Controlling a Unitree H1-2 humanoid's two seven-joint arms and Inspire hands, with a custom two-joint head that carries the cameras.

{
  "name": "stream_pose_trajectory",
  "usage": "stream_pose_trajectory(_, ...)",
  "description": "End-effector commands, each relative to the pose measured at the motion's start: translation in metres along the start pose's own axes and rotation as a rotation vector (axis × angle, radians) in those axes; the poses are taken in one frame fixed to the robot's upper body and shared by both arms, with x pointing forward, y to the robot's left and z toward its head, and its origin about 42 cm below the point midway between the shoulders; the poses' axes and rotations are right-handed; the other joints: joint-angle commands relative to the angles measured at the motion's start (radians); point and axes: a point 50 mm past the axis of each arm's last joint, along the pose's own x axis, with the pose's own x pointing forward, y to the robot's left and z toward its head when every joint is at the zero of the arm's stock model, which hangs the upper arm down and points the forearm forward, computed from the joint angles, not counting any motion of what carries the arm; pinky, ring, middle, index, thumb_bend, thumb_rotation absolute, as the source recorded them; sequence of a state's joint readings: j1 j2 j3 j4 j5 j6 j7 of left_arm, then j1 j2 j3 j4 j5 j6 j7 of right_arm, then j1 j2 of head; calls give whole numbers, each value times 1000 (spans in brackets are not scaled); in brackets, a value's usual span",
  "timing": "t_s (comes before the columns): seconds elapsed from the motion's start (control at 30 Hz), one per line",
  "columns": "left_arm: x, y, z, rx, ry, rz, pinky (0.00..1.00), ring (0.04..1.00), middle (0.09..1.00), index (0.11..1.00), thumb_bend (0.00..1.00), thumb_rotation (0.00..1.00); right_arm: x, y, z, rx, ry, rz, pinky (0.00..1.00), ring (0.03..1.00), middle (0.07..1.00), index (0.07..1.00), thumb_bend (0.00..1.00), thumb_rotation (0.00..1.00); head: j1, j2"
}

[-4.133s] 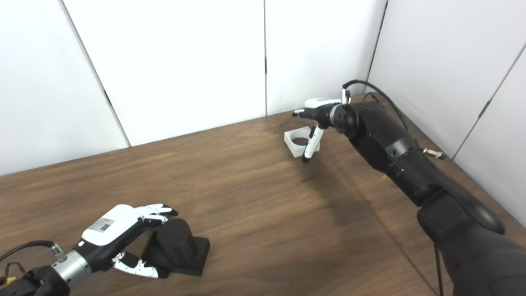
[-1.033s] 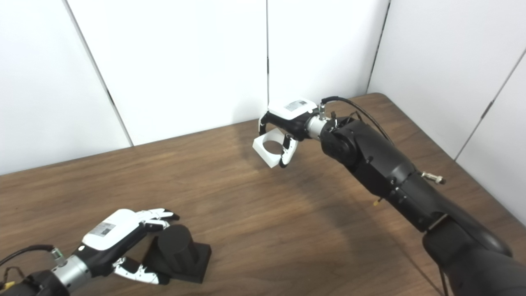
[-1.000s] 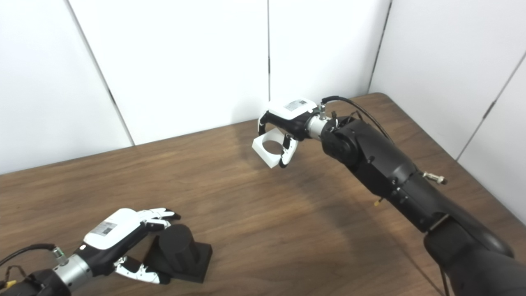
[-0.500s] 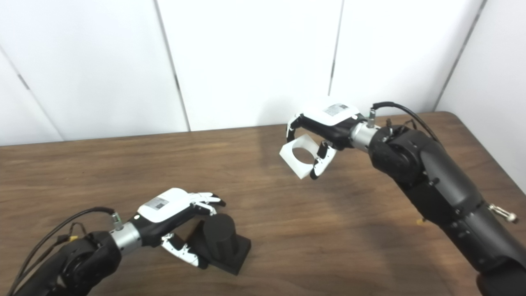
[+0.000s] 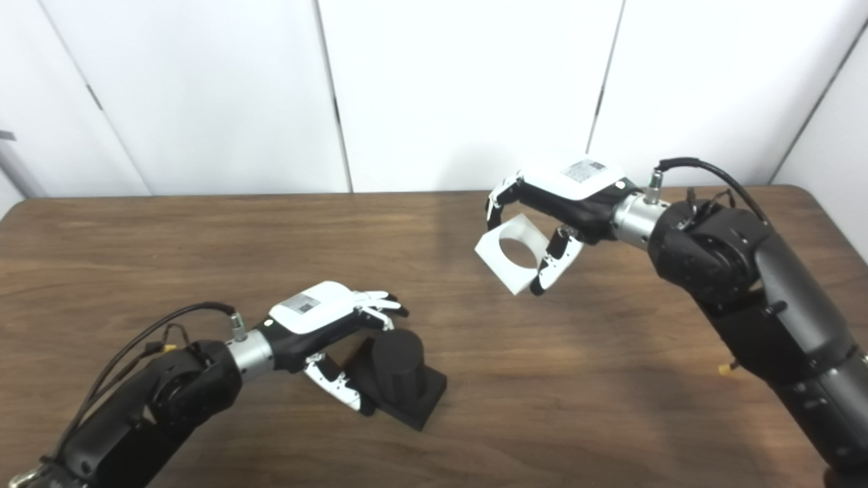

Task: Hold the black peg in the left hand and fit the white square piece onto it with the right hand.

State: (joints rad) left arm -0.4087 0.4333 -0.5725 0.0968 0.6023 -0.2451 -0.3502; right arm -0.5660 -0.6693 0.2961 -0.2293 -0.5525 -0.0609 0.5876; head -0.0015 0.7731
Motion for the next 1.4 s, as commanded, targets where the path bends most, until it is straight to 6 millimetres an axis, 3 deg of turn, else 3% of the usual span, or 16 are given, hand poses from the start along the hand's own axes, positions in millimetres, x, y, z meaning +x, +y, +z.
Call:
stream_pose_trajectory(0.0,3,-30,-1,40,58,-157,865,943,893,491,523,74,-1,-32,8,-42,-44,-73,695,810,763,477,522,130,-3,1)
stream_pose_trajectory(0.57,5,-33,1,24,68,-153,868,948,893,490,523,73,2,-39,46,26,-150,-22,720,831,782,477,523,131,-4,-3)
stream_pose_trajectory(1.37,7,-31,1,31,61,-151,859,944,892,490,523,73,24,-7,80,100,-246,22,721,827,776,479,522,136,-13,3)
